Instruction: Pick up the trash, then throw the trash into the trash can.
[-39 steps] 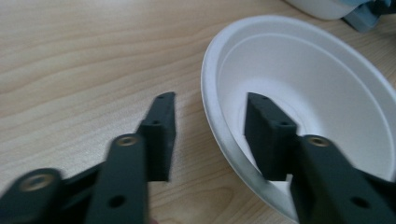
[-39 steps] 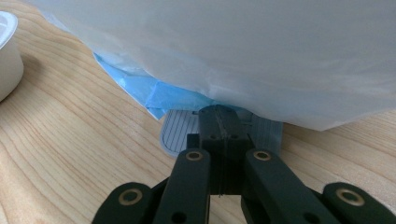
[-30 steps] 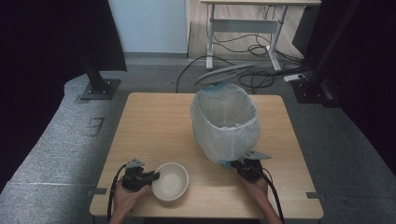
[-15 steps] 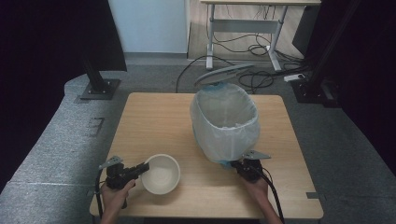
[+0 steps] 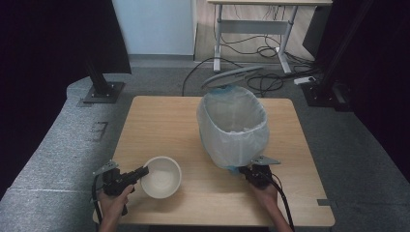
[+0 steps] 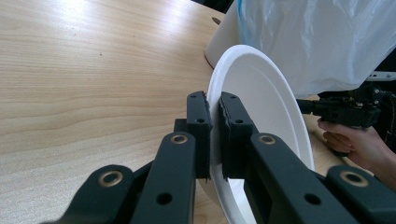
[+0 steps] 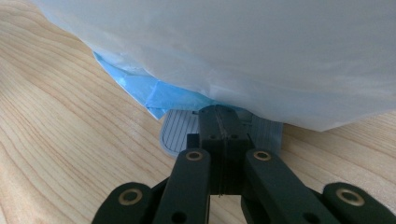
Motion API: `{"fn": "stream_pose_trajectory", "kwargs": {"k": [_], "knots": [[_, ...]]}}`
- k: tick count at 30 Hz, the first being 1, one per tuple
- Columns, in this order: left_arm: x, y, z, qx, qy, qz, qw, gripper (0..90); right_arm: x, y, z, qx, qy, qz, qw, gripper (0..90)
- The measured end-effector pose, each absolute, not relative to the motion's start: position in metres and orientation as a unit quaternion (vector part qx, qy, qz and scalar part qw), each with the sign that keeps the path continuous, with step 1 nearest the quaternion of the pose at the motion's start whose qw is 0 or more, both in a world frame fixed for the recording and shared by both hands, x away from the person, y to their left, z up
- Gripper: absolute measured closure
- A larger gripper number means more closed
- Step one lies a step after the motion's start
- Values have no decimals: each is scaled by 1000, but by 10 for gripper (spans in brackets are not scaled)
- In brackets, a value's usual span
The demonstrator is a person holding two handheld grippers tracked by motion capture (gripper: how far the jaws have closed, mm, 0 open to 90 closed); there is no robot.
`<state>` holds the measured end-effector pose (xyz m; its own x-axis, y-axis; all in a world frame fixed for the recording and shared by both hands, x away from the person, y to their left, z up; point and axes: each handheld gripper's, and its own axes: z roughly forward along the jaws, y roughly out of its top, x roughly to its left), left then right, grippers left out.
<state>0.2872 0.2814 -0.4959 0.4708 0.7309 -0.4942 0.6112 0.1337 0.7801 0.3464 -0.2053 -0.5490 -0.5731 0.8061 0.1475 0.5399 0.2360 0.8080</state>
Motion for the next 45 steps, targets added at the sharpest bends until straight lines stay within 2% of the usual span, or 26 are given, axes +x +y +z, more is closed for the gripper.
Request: {"fn": "stream_pose_trajectory", "kwargs": {"k": [21,45], "knots": [[289,273,-475,669,484,67,560,844,346,-206,-549,436,771,439,151,895],[311,238,-401,679,421,68,598,844,347,-207,-550,436,769,444,146,895]]}}
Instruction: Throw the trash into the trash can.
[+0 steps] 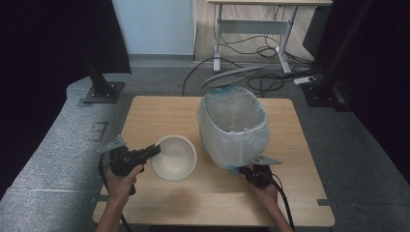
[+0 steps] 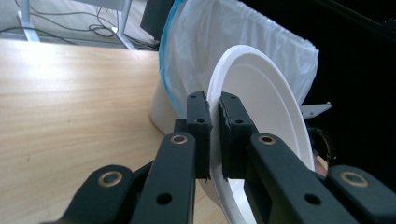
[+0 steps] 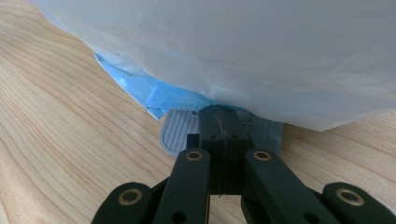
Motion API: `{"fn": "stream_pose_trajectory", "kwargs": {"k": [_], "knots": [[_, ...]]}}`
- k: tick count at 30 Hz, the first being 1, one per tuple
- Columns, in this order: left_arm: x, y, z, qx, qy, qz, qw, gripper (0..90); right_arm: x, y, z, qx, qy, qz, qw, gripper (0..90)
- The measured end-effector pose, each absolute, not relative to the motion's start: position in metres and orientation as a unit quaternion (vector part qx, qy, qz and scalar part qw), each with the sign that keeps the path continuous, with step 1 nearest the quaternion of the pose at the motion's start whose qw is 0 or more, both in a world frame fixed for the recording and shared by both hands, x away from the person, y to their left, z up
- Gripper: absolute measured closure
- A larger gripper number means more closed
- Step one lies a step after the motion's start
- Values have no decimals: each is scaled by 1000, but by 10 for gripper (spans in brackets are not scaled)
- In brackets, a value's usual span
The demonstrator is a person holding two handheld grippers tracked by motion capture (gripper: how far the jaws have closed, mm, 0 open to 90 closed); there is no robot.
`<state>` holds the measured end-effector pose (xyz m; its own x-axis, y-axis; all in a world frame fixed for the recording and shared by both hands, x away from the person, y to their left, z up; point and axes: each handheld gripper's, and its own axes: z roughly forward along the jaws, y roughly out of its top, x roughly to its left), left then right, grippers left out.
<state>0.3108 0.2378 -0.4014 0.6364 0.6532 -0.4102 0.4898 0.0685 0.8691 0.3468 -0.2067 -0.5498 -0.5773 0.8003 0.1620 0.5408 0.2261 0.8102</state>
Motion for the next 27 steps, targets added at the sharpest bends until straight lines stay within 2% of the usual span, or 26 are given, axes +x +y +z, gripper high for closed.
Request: {"fn": "stream_pose_trajectory", "kwargs": {"k": [27], "knots": [[325,217,-362,682,397,63,611,843,347,-207,-550,436,769,443,146,895]]}}
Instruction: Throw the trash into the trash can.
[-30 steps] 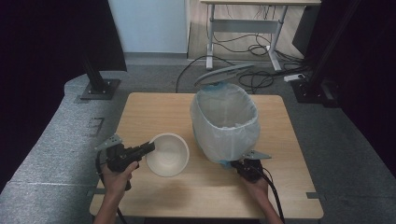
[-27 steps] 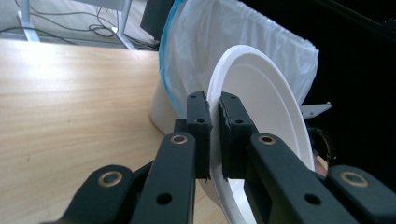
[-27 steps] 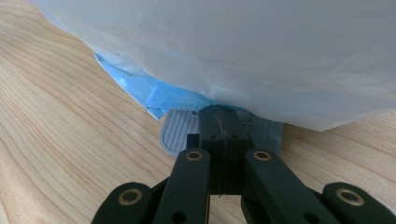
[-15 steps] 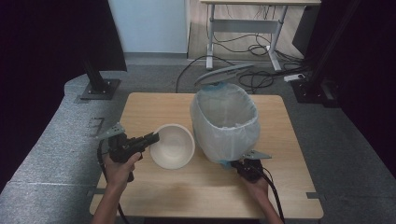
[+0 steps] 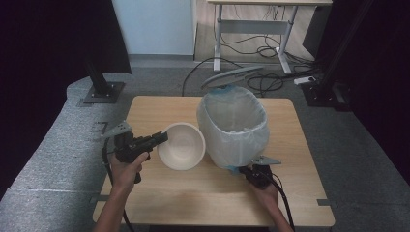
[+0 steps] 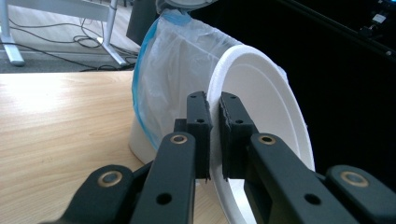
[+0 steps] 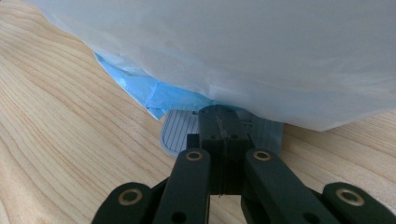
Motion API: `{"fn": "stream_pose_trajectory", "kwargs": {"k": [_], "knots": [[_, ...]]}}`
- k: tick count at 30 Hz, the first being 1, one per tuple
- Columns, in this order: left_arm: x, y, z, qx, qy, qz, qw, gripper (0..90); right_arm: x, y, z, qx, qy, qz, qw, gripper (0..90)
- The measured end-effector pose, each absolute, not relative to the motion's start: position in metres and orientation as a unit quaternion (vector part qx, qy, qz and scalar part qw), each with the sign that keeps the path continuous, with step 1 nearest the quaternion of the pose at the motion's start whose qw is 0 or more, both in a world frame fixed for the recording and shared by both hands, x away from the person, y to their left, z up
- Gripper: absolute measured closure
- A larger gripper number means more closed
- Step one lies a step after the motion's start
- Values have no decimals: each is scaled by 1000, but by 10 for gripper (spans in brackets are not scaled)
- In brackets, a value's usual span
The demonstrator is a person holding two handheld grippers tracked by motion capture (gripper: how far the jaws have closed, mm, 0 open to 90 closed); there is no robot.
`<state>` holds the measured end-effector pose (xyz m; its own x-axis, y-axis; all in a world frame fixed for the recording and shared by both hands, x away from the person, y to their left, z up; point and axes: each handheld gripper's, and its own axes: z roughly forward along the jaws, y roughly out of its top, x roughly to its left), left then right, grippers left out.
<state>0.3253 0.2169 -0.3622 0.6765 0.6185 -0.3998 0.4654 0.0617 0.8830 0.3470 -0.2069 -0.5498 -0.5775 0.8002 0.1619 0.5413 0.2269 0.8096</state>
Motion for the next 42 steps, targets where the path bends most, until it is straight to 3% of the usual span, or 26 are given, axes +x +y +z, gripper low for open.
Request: {"fn": "stream_pose_trajectory", "kwargs": {"k": [42], "knots": [[341,188,-334,696,375,70,608,843,347,-207,-550,436,769,443,146,896]]}}
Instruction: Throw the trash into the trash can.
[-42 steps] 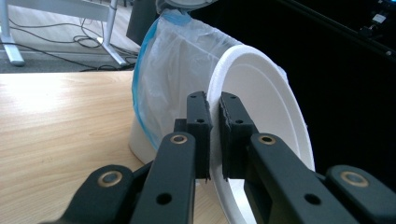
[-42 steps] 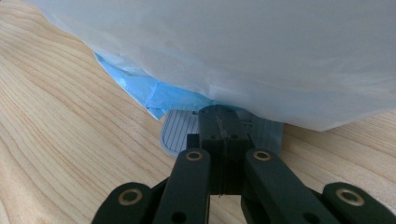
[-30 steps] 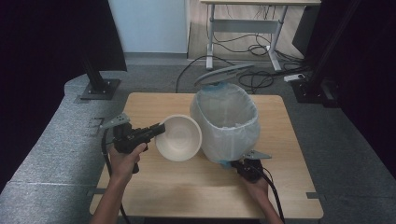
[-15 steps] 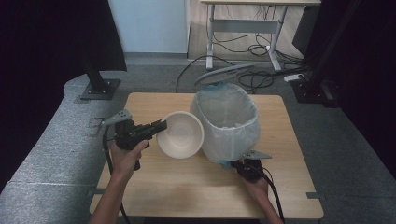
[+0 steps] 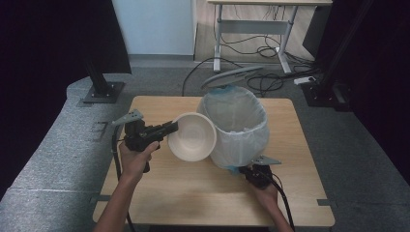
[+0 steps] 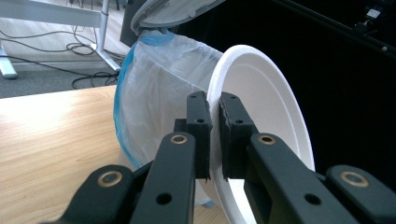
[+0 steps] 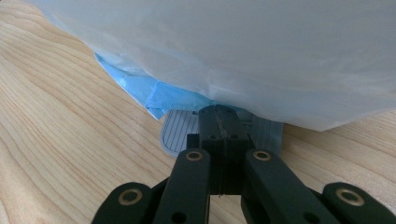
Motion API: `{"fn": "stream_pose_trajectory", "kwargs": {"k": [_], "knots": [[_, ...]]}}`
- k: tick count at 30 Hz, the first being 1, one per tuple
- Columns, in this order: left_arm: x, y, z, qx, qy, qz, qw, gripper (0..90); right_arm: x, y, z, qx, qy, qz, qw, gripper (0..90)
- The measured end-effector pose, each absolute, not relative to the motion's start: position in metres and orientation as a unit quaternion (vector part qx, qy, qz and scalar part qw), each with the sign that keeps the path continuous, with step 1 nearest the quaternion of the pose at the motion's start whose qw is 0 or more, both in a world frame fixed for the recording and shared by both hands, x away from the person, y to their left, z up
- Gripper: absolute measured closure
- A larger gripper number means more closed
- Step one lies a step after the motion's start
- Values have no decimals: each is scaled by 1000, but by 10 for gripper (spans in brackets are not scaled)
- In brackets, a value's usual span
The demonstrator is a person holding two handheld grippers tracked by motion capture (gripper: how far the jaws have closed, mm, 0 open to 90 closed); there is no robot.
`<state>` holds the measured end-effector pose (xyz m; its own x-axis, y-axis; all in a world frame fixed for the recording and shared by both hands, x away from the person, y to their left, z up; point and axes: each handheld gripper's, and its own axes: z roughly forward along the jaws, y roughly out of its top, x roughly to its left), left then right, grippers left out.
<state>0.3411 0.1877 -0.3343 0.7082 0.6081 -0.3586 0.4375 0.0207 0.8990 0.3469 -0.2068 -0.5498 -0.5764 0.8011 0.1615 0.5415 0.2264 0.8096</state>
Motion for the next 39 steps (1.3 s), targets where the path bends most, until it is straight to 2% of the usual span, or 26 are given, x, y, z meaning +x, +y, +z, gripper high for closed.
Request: {"fn": "stream_pose_trajectory", "kwargs": {"k": [39], "knots": [[360,164,-309,702,365,72,607,843,347,-207,-550,438,768,444,144,895]]}}
